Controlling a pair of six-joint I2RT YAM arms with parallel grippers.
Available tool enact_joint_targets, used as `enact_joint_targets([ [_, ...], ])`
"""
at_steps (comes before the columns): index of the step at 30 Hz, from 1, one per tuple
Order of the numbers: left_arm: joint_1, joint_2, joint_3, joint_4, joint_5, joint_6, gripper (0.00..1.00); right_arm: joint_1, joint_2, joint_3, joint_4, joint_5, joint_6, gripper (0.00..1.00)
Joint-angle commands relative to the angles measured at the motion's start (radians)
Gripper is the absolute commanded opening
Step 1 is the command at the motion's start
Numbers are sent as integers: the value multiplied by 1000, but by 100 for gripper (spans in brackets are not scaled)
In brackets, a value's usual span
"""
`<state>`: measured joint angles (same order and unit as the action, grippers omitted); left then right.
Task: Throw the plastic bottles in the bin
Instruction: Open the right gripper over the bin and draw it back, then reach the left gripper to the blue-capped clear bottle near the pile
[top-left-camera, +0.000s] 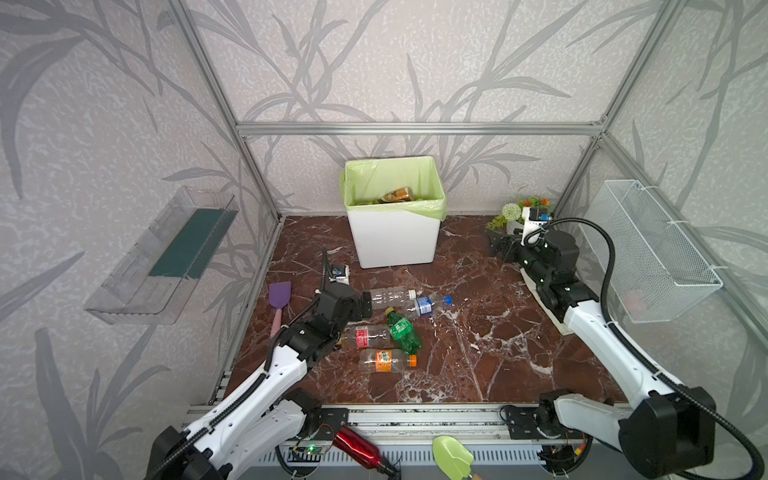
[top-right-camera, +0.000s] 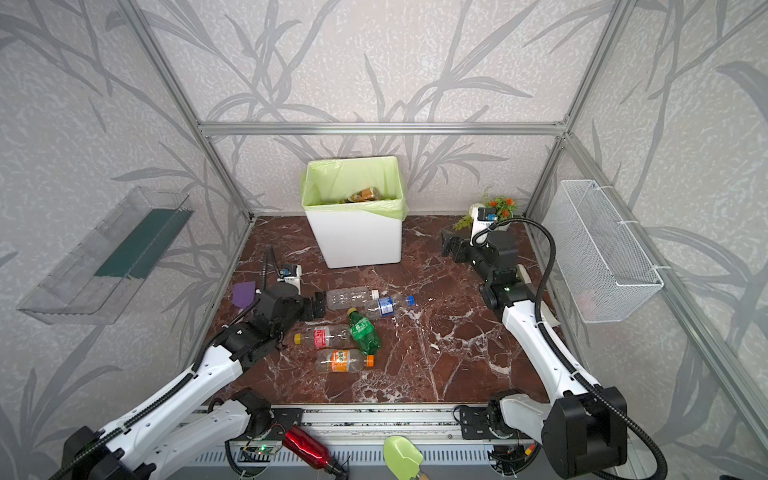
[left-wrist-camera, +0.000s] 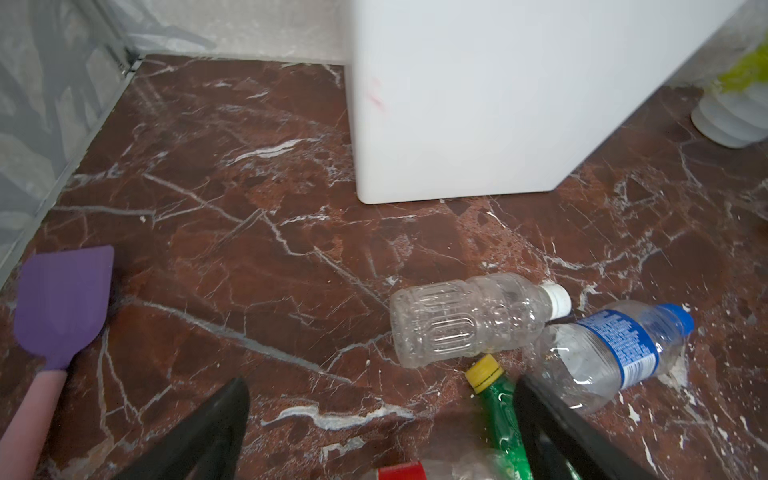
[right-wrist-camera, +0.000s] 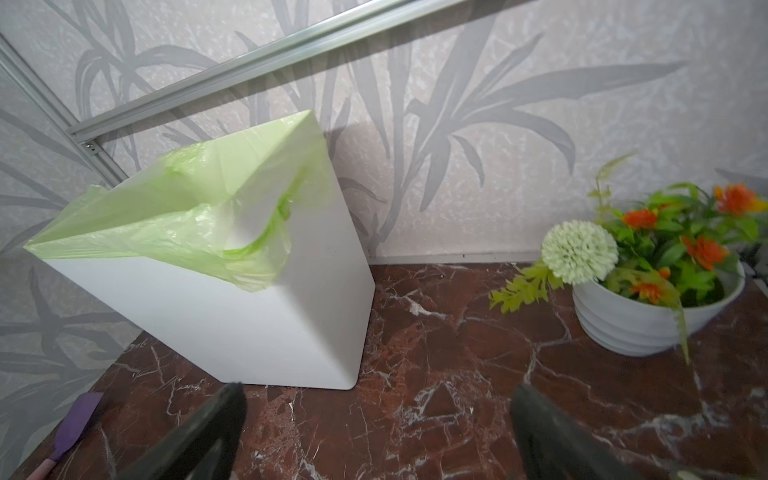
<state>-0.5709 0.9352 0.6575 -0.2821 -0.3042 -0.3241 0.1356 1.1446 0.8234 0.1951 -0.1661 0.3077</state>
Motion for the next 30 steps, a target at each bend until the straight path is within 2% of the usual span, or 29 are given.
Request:
enact_joint_targets([
  [1,-74,75,59,1,-47,111,99,-54,-49,-129,108,-3,130,99],
  [7,-196,251,158,27,-19,221,99,-93,-79,-291,176,5,208,99],
  [11,-242,383,250,-11,41,270,98,-103,-71,-313,200,2,221,99],
  [16,-286,555,374,-80,122,300,91,-115,-47,-314,220,-12,227,99],
  [21,-301,672,444,-113,218,329,89,-135,-27,-320,236,-34,240,99],
  [30,-301,872,625,-238,242,363,84,-161,-3,-340,270,-62,258,99],
])
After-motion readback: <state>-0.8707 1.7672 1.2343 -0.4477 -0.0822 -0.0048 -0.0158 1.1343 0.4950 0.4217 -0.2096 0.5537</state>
